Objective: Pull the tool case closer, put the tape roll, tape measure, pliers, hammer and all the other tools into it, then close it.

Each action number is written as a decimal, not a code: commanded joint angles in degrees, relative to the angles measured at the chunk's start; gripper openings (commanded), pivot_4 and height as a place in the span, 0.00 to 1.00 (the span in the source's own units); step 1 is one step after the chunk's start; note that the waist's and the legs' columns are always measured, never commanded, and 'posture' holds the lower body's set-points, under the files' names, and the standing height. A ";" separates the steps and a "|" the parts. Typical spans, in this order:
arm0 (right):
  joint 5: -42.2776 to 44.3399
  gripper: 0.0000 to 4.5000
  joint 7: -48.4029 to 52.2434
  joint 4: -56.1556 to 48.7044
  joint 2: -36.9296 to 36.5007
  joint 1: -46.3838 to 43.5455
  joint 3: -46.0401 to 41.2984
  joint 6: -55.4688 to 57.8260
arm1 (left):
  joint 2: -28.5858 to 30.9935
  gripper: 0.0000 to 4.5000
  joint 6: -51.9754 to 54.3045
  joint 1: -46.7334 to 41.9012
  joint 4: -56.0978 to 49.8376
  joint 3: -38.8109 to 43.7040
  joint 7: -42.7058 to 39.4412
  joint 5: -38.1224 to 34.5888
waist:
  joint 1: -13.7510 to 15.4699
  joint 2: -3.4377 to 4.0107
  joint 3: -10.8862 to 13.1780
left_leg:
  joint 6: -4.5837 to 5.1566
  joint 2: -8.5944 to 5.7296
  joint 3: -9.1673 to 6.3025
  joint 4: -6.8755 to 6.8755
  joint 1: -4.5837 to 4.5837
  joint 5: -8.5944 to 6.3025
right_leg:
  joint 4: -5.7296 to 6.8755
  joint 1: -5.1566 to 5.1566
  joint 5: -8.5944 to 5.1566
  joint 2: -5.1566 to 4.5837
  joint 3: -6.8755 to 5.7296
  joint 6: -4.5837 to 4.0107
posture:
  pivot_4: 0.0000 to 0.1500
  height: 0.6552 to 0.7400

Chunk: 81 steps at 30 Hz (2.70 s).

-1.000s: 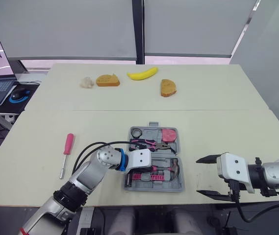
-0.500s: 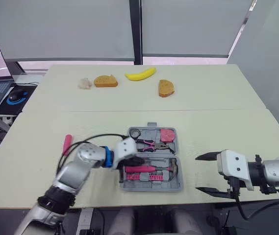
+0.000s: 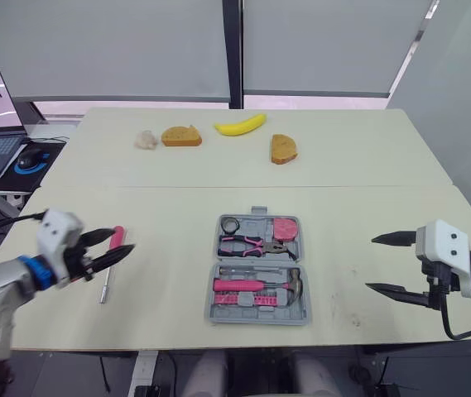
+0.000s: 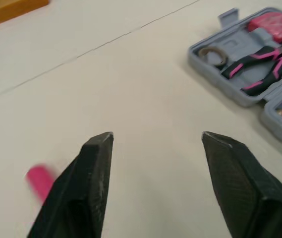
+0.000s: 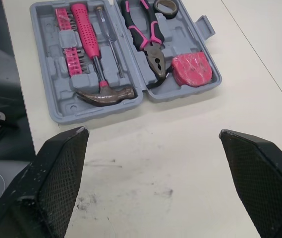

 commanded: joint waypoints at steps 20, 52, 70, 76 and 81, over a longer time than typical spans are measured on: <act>3.48 1.00 4.33 4.70 -1.88 -10.55 5.99 -1.42 | 1.63 0.99 3.89 5.07 6.79 10.39 5.16 -2.95 | 0.12 -0.01 -0.01 | -0.02 0.07 0.08 -0.03 -0.40 -0.01 | 0.02 -0.50 0.01 -0.05 0.03 -0.04 | 1.00 1.00; 3.48 1.00 -1.42 -1.83 9.33 -30.45 25.81 1.04 | -20.81 0.99 5.58 -14.07 13.39 -6.99 40.49 7.14 | 0.00 -0.07 -0.06 | -0.05 0.01 0.07 0.03 -0.37 0.01 | 0.13 -0.52 0.05 0.01 0.01 0.00 | 1.00 1.00; 2.96 1.00 -2.08 -2.80 10.24 -29.95 26.44 0.42 | -25.35 0.13 10.43 -8.99 0.97 -8.49 42.98 5.79 | 0.10 -0.01 -0.11 | -0.05 -0.05 0.06 0.05 -0.36 0.01 | 0.13 -0.49 0.05 -0.04 0.03 0.01 | 1.00 1.00; 2.21 1.00 -1.81 -1.93 10.70 -29.59 26.82 -0.36 | -30.90 0.13 18.44 -5.57 -16.37 -14.44 47.20 5.39 | 0.23 -0.05 -0.09 | -0.05 -0.05 0.06 0.06 -0.39 0.01 | 0.11 -0.48 0.05 -0.04 0.03 0.02 | 1.00 1.00; 2.03 1.00 -1.13 -1.78 10.63 -29.24 26.91 -0.27 | -36.14 0.13 23.69 -5.77 -23.39 -17.91 53.54 7.12 | 0.31 -0.06 -0.08 | -0.05 -0.04 0.06 0.05 -0.38 0.01 | 0.12 -0.47 0.05 0.00 0.02 0.02 | 1.00 1.00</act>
